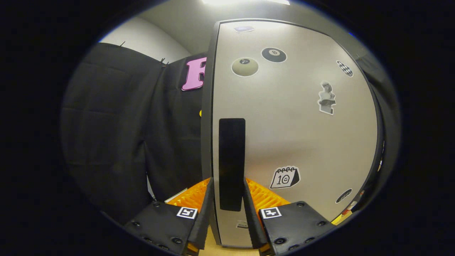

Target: Open the shoe cabinet door, grab the shoes and put them into the shoe cabinet, then close the shoe cabinet door.

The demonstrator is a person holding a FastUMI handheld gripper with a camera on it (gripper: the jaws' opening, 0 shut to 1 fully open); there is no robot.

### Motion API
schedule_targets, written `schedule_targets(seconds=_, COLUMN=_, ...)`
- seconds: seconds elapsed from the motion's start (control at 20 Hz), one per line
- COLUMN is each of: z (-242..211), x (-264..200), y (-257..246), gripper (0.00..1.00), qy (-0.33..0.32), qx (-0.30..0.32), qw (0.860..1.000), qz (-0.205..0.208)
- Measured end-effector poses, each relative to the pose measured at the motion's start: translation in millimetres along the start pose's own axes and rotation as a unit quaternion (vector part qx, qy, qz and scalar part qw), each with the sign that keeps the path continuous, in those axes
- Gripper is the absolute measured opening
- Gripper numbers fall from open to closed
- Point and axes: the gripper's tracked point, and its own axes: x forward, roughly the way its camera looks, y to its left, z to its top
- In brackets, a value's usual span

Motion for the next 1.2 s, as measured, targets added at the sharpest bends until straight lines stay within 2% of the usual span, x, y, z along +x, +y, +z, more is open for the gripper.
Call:
schedule_targets(seconds=0.15, z=0.2, x=-0.9, y=1.9, gripper=0.38, qy=0.007, qx=-0.008, qw=1.0, qz=0.0)
schedule_targets(seconds=0.4, z=-5.2, x=-8.4, y=3.6, gripper=0.12, qy=0.025, qx=-0.018, qw=0.998, qz=0.051)
schedule_targets(seconds=0.5, z=-6.3, x=-23.2, y=5.4, gripper=0.12, qy=0.027, qx=-0.014, qw=0.997, qz=0.068)
schedule_targets(seconds=0.75, z=-2.6, x=-102.2, y=-4.2, gripper=0.12, qy=0.03, qx=-0.006, qw=0.994, qz=0.103)
schedule_targets(seconds=0.95, z=-3.6, x=-140.6, y=-15.2, gripper=0.12, qy=0.033, qx=0.0, qw=0.993, qz=0.111)
schedule_targets(seconds=1.2, z=-2.9, x=-197.7, y=-36.0, gripper=0.12, qy=0.028, qx=-0.021, qw=0.994, qz=0.103)
